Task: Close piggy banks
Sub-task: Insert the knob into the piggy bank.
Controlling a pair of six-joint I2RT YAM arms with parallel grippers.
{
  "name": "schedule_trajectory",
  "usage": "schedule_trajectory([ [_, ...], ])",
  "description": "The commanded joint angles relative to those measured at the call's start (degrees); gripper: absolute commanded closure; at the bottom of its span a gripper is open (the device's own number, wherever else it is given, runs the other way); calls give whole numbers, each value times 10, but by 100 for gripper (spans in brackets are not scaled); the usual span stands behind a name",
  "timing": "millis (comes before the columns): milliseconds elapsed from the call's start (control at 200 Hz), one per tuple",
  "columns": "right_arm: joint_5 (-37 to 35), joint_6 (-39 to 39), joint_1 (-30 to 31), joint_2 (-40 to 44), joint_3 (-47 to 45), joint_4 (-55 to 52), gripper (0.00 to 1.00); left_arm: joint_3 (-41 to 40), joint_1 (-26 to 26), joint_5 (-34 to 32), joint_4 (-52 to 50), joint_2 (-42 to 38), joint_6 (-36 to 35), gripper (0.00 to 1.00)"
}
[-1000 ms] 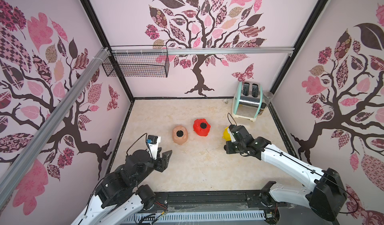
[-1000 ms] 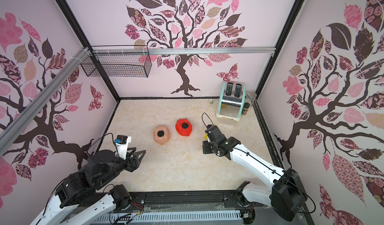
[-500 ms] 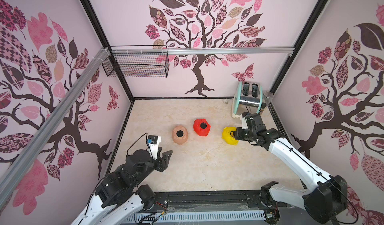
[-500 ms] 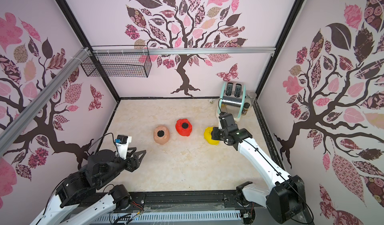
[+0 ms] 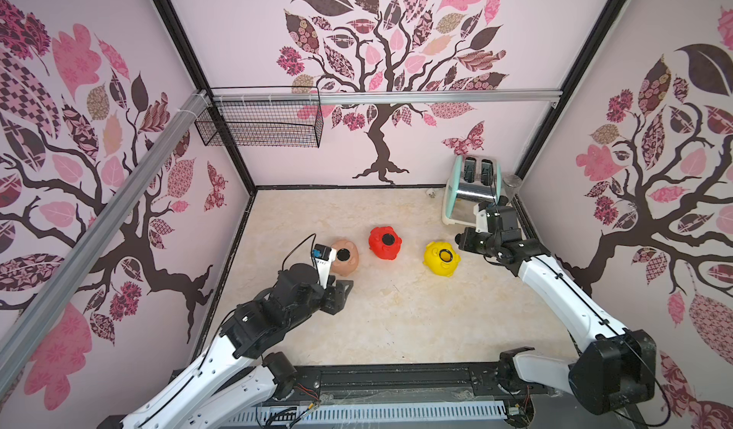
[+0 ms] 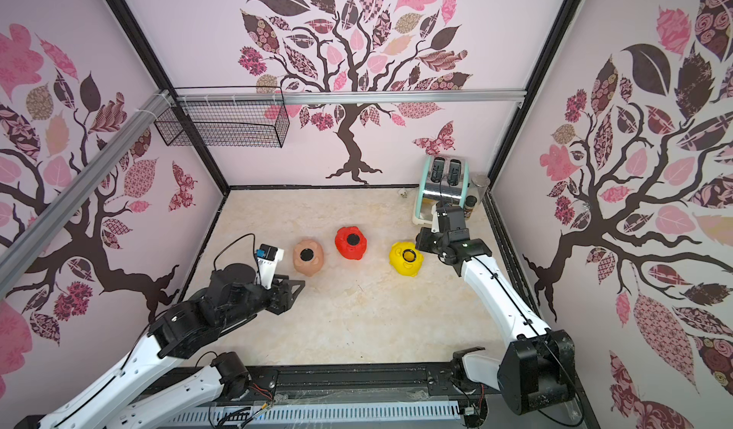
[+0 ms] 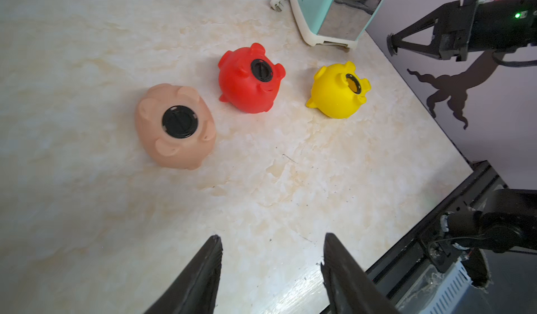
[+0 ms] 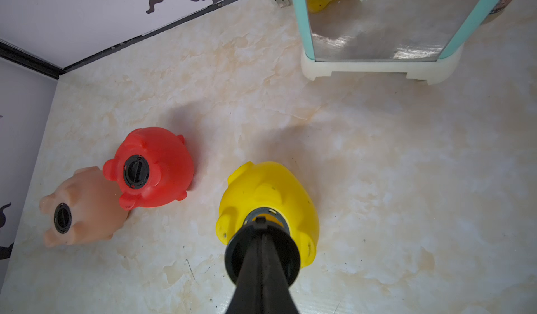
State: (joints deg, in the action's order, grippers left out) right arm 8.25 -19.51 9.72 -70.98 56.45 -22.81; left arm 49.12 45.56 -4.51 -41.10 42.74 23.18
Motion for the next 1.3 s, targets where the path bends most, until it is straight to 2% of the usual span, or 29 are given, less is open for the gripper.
schedule_trajectory([
  [0, 50, -4, -19, 10, -19, 49, 100, 13, 8, 58, 108, 65, 19, 43],
  [270, 60, 40, -22, 4, -24, 58, 100, 22, 8, 125, 259, 204, 32, 44],
  [540, 67, 128, -22, -31, 9, 42, 100, 47, 7, 189, 294, 299, 34, 45],
  [620, 102, 198, -22, -31, 6, 45, 100, 52, 7, 198, 297, 318, 32, 46],
  [720, 105, 270, -22, -14, 5, 48, 100, 58, 6, 207, 302, 337, 33, 46],
  [825, 137, 396, -22, 3, -9, 53, 100, 61, 5, 211, 313, 352, 38, 46],
  [1000, 141, 543, -22, -36, 43, -35, 100, 69, 3, 230, 315, 373, 40, 46],
  [1160, 115, 562, -22, -56, 58, -40, 100, 77, 3, 242, 317, 391, 41, 46],
  [1296, 80, 517, -24, -46, 26, 37, 100, 86, 3, 252, 326, 418, 46, 46],
])
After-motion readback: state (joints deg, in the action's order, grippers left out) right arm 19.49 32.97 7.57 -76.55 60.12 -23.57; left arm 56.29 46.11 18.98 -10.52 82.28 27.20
